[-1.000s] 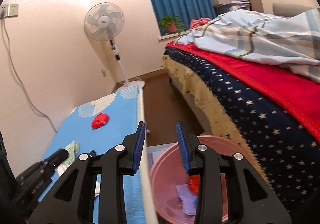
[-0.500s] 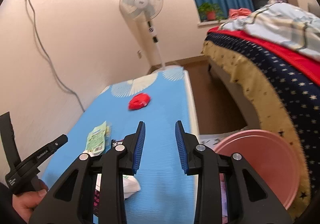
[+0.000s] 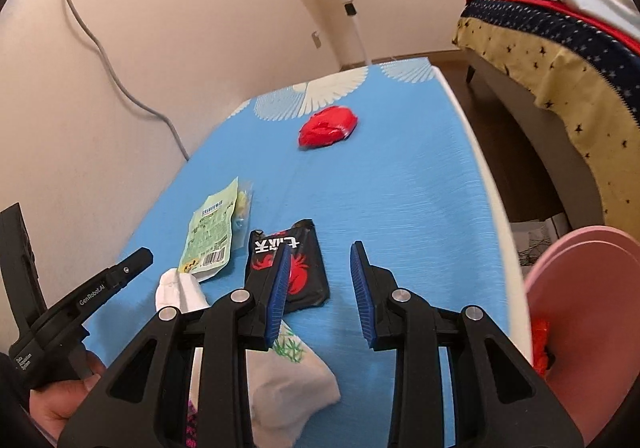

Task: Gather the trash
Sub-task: 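Move left tool to the green snack wrapper while right tool approaches the red-black packet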

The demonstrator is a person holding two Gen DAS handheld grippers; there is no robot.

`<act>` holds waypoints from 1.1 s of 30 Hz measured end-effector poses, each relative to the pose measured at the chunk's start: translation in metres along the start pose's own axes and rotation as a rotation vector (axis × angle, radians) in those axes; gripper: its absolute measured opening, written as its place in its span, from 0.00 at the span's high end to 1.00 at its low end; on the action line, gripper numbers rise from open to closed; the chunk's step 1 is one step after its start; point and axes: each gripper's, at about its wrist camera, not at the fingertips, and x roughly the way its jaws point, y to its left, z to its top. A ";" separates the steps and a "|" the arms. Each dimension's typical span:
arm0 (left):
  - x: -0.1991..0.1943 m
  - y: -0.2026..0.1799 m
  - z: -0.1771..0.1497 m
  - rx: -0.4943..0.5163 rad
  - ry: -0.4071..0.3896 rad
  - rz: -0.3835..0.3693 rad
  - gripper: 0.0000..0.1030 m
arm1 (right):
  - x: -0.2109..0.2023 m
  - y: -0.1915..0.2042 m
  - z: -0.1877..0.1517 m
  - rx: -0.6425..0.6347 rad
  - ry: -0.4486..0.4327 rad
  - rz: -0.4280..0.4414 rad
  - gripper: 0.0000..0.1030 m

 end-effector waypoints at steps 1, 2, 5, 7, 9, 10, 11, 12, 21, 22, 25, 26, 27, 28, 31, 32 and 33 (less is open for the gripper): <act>0.003 0.001 0.000 -0.004 0.005 0.002 0.95 | 0.004 0.000 0.000 -0.001 0.012 0.002 0.68; 0.005 0.002 0.000 -0.008 0.011 0.003 0.95 | 0.008 0.000 0.000 -0.003 0.023 0.002 0.68; 0.012 0.004 0.000 -0.017 0.036 0.010 0.81 | 0.021 0.002 0.000 -0.017 0.065 -0.009 0.68; 0.016 0.004 0.000 -0.021 0.047 0.014 0.68 | 0.027 0.003 -0.002 -0.025 0.088 -0.013 0.68; 0.021 0.004 0.000 -0.014 0.059 0.016 0.67 | 0.032 0.004 -0.003 -0.037 0.104 -0.019 0.68; 0.023 0.003 0.000 -0.011 0.067 0.016 0.65 | 0.034 0.005 -0.003 -0.046 0.111 -0.021 0.68; 0.025 0.003 0.000 -0.010 0.072 0.015 0.64 | 0.036 0.006 -0.004 -0.053 0.116 -0.024 0.68; 0.027 0.002 -0.001 -0.007 0.078 0.014 0.61 | 0.038 0.007 -0.005 -0.060 0.122 -0.028 0.68; 0.013 -0.002 -0.010 -0.005 0.083 0.047 0.60 | 0.047 0.011 -0.008 -0.089 0.158 -0.032 0.67; 0.012 -0.005 -0.012 0.021 0.086 0.057 0.59 | 0.047 0.012 -0.008 -0.095 0.159 -0.036 0.67; 0.013 -0.012 -0.017 0.062 0.115 0.066 0.60 | 0.049 0.016 -0.008 -0.114 0.162 -0.047 0.72; 0.013 -0.012 -0.018 0.068 0.121 0.070 0.60 | 0.049 0.017 -0.008 -0.119 0.163 -0.047 0.75; 0.014 -0.014 -0.019 0.080 0.127 0.079 0.59 | 0.049 0.017 -0.009 -0.124 0.165 -0.049 0.78; 0.014 -0.015 -0.020 0.089 0.131 0.084 0.60 | 0.049 0.017 -0.009 -0.126 0.164 -0.051 0.82; 0.017 -0.018 -0.021 0.117 0.143 0.095 0.59 | 0.049 0.016 -0.009 -0.122 0.163 -0.048 0.90; 0.018 -0.019 -0.021 0.123 0.142 0.097 0.59 | 0.049 0.016 -0.009 -0.121 0.160 -0.050 0.92; 0.019 -0.020 -0.020 0.134 0.142 0.099 0.59 | 0.048 0.016 -0.009 -0.122 0.156 -0.049 0.97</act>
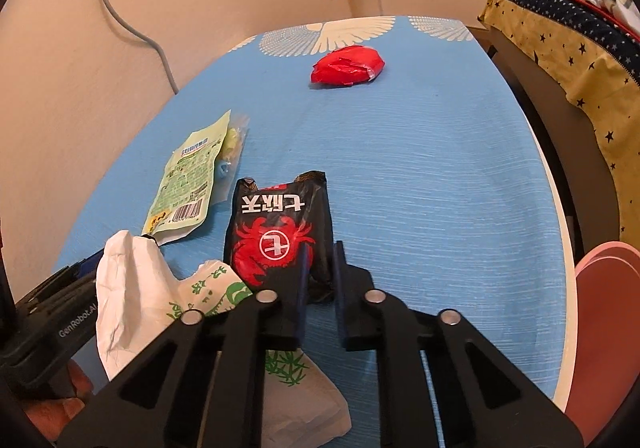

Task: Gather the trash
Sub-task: 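Move left tool to the green snack wrapper while right tool approaches the red-black packet, then close right tool on the red-black packet while left tool grasps the green snack wrapper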

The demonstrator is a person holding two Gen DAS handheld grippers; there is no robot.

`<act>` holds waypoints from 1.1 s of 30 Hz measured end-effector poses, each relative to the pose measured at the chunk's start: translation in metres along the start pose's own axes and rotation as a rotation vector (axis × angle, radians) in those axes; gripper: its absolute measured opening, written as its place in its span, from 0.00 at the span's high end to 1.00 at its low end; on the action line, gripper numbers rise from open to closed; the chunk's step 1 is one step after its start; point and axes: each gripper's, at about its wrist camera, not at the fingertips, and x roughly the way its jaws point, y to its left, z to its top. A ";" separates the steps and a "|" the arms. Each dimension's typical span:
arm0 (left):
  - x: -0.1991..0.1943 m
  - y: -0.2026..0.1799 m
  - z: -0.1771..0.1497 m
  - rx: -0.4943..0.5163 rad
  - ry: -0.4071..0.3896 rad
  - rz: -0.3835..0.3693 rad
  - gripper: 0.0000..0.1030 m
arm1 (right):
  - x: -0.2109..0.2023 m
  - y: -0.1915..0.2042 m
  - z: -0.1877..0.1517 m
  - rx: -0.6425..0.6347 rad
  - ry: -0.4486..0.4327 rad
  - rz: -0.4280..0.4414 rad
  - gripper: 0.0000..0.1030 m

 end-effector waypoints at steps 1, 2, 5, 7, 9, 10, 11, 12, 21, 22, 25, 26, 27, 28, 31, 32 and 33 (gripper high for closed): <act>0.001 -0.002 0.001 0.015 0.002 0.003 0.59 | -0.001 0.000 0.000 -0.003 -0.005 0.002 1.00; 0.003 -0.004 0.002 0.029 0.004 0.005 0.59 | -0.002 0.000 0.000 -0.003 -0.006 0.002 1.00; 0.005 -0.006 0.004 0.043 0.001 0.009 0.59 | -0.004 -0.002 0.000 0.007 -0.011 0.007 1.00; 0.008 -0.007 0.007 0.049 0.005 0.012 0.59 | -0.005 -0.005 0.000 0.016 -0.015 0.002 1.00; 0.010 -0.008 0.009 0.056 0.004 0.015 0.56 | -0.006 -0.009 0.000 0.025 -0.016 0.004 1.00; 0.011 -0.009 0.010 0.062 0.005 0.016 0.55 | -0.006 -0.011 0.000 0.032 -0.017 0.012 1.00; 0.013 -0.010 0.011 0.068 0.007 0.016 0.55 | -0.007 -0.012 0.000 0.037 -0.019 0.019 1.00; 0.014 -0.012 0.012 0.075 0.011 0.014 0.55 | -0.007 -0.013 0.000 0.042 -0.021 0.031 1.00; 0.021 -0.022 0.017 0.134 0.020 0.016 0.54 | -0.001 -0.010 0.002 0.048 -0.004 0.059 0.73; 0.022 -0.022 0.018 0.134 0.022 0.014 0.54 | 0.000 -0.010 0.002 0.052 0.001 0.059 0.71; 0.024 -0.023 0.019 0.132 0.024 0.013 0.54 | 0.001 -0.009 0.003 0.044 0.006 0.056 0.70; 0.024 -0.022 0.020 0.130 0.026 0.011 0.55 | 0.002 -0.008 0.003 0.039 0.007 0.054 0.70; 0.025 -0.022 0.021 0.126 0.026 0.007 0.55 | 0.002 -0.008 0.003 0.036 0.007 0.052 0.69; 0.025 -0.021 0.021 0.120 0.026 0.004 0.56 | 0.002 -0.007 0.003 0.033 0.007 0.050 0.68; 0.025 -0.019 0.022 0.110 0.024 -0.008 0.67 | 0.002 -0.004 0.004 0.016 0.009 0.036 0.68; 0.025 -0.020 0.021 0.112 0.025 -0.012 0.69 | 0.003 -0.003 0.004 0.008 0.010 0.029 0.68; 0.025 -0.020 0.021 0.113 0.025 -0.012 0.73 | 0.003 -0.002 0.004 0.000 0.012 0.022 0.68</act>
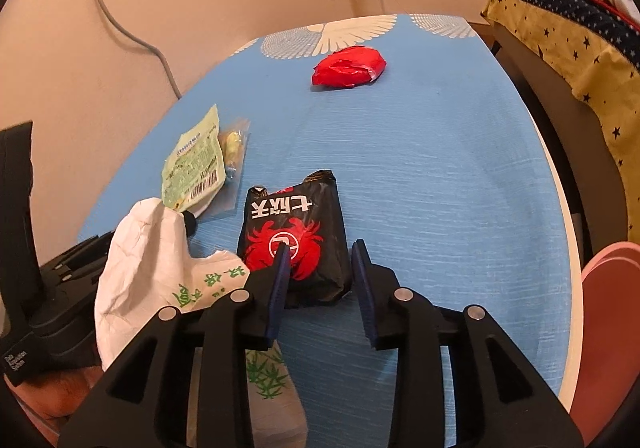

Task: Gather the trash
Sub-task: 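Close right tool on the red-black packet while left tool grasps the green snack wrapper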

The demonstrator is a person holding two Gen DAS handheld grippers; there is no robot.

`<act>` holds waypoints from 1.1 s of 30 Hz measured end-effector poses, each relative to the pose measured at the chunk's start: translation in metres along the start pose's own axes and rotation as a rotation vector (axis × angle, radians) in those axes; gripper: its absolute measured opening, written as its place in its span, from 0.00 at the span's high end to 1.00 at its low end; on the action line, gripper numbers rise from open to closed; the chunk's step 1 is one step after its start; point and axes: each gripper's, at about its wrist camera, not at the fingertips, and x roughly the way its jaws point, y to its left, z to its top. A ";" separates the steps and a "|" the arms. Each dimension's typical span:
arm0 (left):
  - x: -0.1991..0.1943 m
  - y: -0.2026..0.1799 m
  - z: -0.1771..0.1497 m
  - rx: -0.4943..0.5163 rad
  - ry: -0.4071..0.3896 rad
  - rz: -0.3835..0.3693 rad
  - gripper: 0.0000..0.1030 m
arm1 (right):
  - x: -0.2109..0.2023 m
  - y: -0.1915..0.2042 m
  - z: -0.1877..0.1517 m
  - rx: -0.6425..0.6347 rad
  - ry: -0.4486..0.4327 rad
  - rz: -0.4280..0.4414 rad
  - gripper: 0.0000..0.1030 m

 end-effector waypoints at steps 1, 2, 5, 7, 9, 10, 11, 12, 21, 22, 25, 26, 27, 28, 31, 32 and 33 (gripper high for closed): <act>0.000 0.000 0.000 -0.002 -0.001 -0.001 0.75 | 0.000 0.002 0.000 -0.012 0.002 -0.010 0.67; -0.001 0.001 0.000 -0.005 -0.001 -0.005 0.79 | 0.001 0.004 0.000 -0.025 0.004 -0.021 0.67; -0.001 0.002 -0.001 -0.013 0.001 -0.018 0.92 | 0.001 0.007 0.000 -0.045 0.004 -0.043 0.69; 0.000 0.003 -0.002 -0.017 0.004 -0.023 1.00 | 0.001 0.008 0.000 -0.052 0.005 -0.033 0.79; -0.001 0.003 -0.002 -0.020 0.000 -0.027 1.00 | 0.001 0.008 -0.001 -0.060 0.006 -0.028 0.86; -0.002 0.003 -0.002 -0.021 -0.003 -0.028 1.00 | 0.000 0.009 -0.001 -0.064 0.005 -0.024 0.89; -0.002 0.003 -0.002 -0.023 -0.005 -0.030 1.00 | 0.000 0.009 -0.002 -0.067 0.000 -0.021 0.91; -0.003 0.004 -0.002 -0.027 -0.008 -0.032 1.00 | -0.002 0.010 -0.002 -0.067 -0.008 -0.018 0.92; -0.018 0.006 0.002 -0.052 -0.065 -0.080 1.00 | -0.033 -0.010 0.004 0.029 -0.135 -0.053 0.94; -0.020 0.005 0.002 -0.049 -0.072 -0.078 1.00 | -0.040 -0.016 0.005 0.052 -0.162 -0.062 0.94; -0.018 0.001 0.004 -0.019 -0.072 -0.057 0.96 | -0.051 -0.027 0.006 0.087 -0.207 -0.092 0.94; -0.015 -0.001 0.004 -0.001 -0.066 -0.044 0.92 | -0.052 -0.030 0.006 0.093 -0.210 -0.095 0.94; -0.013 -0.003 0.005 0.015 -0.063 -0.033 0.79 | -0.053 -0.033 0.006 0.100 -0.209 -0.090 0.94; -0.011 -0.004 0.005 0.027 -0.062 -0.019 0.68 | -0.052 -0.035 0.005 0.105 -0.206 -0.085 0.94; -0.007 -0.010 0.009 0.068 -0.052 0.004 0.66 | -0.049 -0.037 0.003 0.104 -0.196 -0.083 0.94; -0.006 -0.011 0.010 0.080 -0.049 0.009 0.65 | -0.047 -0.038 0.004 0.107 -0.193 -0.079 0.94; -0.004 -0.014 0.011 0.097 -0.044 0.019 0.65 | -0.046 -0.039 0.004 0.111 -0.189 -0.074 0.94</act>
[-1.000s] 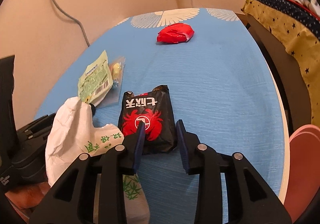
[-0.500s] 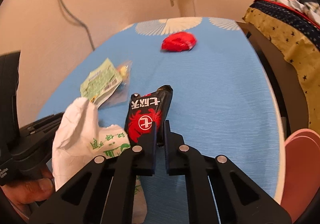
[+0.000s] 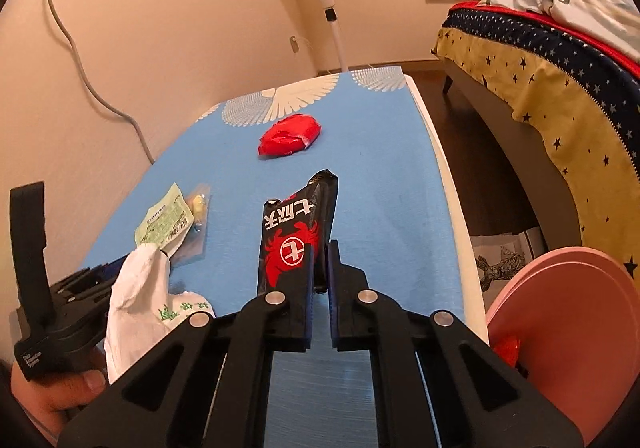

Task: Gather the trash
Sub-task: 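Close right tool on the red-black packet while left tool grasps the green snack wrapper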

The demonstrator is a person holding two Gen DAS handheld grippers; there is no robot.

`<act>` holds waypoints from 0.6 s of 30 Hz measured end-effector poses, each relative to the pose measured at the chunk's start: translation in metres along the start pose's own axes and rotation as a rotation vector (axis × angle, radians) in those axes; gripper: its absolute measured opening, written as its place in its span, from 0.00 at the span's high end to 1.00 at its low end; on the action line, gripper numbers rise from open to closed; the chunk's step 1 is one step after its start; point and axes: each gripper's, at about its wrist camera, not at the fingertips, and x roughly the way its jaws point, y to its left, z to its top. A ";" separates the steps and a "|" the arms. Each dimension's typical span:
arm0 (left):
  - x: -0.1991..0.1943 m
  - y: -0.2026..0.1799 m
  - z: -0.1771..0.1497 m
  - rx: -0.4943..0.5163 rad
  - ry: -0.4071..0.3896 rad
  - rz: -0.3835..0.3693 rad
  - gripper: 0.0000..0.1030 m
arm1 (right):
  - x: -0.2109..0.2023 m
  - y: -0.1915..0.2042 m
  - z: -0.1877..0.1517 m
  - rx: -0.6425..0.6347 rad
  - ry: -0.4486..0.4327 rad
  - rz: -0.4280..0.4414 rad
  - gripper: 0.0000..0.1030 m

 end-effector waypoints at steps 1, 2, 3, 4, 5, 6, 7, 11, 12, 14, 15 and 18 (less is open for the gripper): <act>0.002 -0.002 0.001 0.012 0.004 0.011 0.65 | 0.000 -0.001 0.000 0.002 0.001 0.003 0.94; 0.004 -0.003 0.002 0.020 0.010 0.023 0.65 | 0.000 -0.001 -0.001 0.002 0.001 0.005 0.94; 0.006 -0.003 0.003 0.021 0.014 0.027 0.65 | 0.000 0.000 -0.001 0.000 0.002 0.006 0.94; 0.007 -0.002 0.004 0.016 0.018 0.027 0.65 | 0.000 0.000 -0.002 -0.003 0.002 0.008 0.94; 0.009 -0.001 0.005 0.008 0.022 0.027 0.65 | 0.000 0.000 -0.002 -0.005 0.003 0.008 0.94; 0.010 0.000 0.006 0.006 0.026 0.030 0.65 | 0.001 -0.001 -0.002 -0.005 0.004 0.009 0.94; 0.012 0.000 0.006 0.008 0.034 0.033 0.65 | 0.001 -0.002 -0.003 -0.002 0.006 0.010 0.94; 0.016 0.000 0.006 0.003 0.042 0.036 0.66 | 0.001 -0.005 -0.003 0.010 0.007 0.015 0.94; 0.015 0.001 0.006 -0.001 0.039 0.034 0.74 | 0.000 -0.005 -0.003 0.010 0.005 0.016 0.94; 0.014 0.001 0.005 -0.008 0.033 0.034 0.83 | -0.002 -0.004 -0.002 0.007 0.001 0.020 0.94; 0.013 0.002 0.005 -0.013 0.028 0.031 0.86 | -0.003 -0.004 -0.002 0.006 -0.002 0.020 0.94; 0.006 0.002 0.005 -0.018 0.010 0.030 0.89 | -0.007 -0.003 0.000 0.004 -0.012 0.020 0.94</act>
